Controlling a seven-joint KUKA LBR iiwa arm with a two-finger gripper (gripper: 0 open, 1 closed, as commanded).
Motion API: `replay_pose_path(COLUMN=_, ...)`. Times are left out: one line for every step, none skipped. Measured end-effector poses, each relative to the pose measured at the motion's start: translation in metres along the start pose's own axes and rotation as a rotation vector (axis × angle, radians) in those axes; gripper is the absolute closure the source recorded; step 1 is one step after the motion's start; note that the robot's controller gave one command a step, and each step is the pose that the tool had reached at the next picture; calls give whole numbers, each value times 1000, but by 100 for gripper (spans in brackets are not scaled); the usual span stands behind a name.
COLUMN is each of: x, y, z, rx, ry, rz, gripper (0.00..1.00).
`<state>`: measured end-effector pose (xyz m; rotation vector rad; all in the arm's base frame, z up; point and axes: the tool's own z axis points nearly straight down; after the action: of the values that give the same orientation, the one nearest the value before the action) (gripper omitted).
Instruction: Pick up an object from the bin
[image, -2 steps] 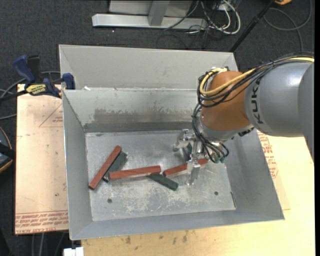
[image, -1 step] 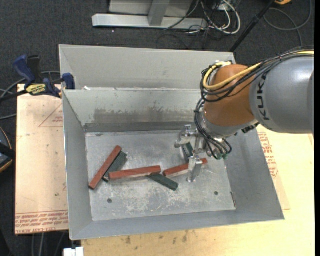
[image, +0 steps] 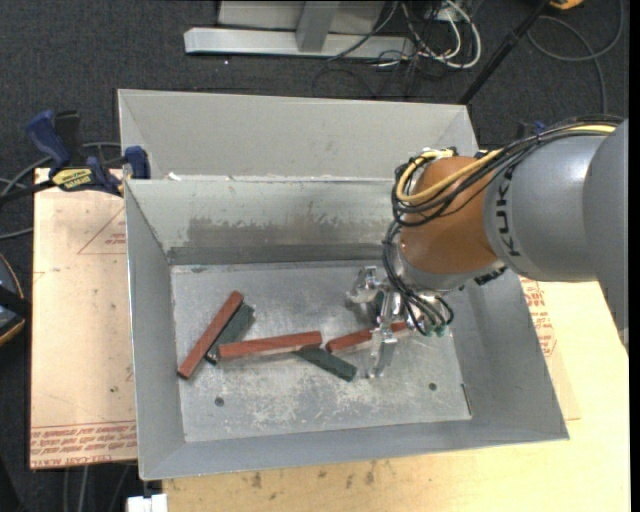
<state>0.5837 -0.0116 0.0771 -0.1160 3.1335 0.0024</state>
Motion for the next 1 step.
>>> replay_pose_path(x=-3, y=9, z=1, rx=4, ry=-17, rz=-68, gripper=100)
